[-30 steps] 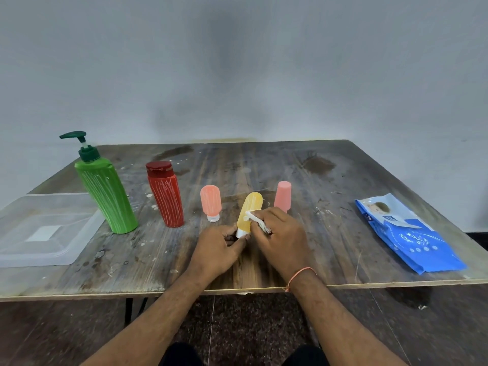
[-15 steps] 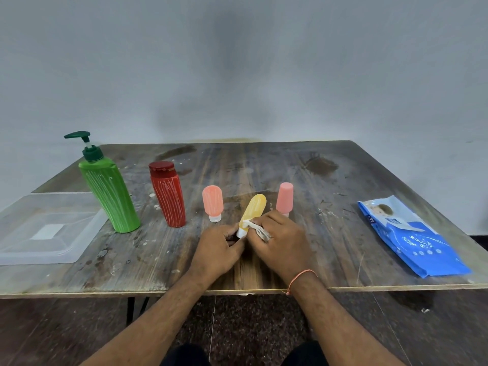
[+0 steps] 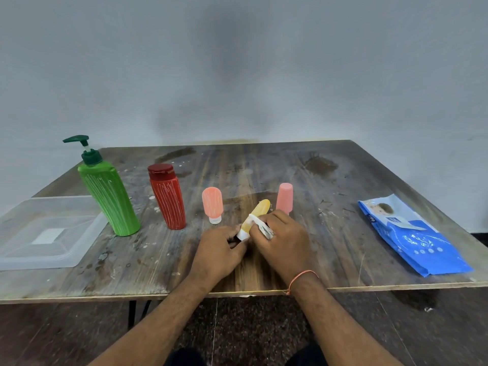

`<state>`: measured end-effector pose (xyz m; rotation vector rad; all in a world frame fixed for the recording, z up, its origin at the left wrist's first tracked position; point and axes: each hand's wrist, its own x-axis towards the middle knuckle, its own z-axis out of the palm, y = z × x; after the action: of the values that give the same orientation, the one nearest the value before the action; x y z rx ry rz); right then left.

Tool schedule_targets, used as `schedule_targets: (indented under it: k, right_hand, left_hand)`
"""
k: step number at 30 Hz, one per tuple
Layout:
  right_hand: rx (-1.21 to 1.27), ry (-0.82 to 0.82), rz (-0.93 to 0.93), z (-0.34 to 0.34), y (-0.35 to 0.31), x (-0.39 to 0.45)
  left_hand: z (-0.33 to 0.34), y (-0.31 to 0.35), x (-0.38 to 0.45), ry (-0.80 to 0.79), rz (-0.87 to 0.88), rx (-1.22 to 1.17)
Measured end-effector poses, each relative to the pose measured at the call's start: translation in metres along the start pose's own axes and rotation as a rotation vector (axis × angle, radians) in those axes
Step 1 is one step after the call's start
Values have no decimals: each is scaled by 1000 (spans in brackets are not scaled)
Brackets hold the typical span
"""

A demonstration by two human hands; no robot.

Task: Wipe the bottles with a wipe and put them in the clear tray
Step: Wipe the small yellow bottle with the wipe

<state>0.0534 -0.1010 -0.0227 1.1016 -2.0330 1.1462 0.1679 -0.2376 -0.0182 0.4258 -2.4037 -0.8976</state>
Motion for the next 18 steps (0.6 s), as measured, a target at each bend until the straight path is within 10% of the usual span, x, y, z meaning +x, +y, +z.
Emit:
schedule_targets:
  k: [18]
  right_hand:
    - [52,-47,-83,-4,-2,0]
  left_hand:
    - [1,2,-1,21,36,109]
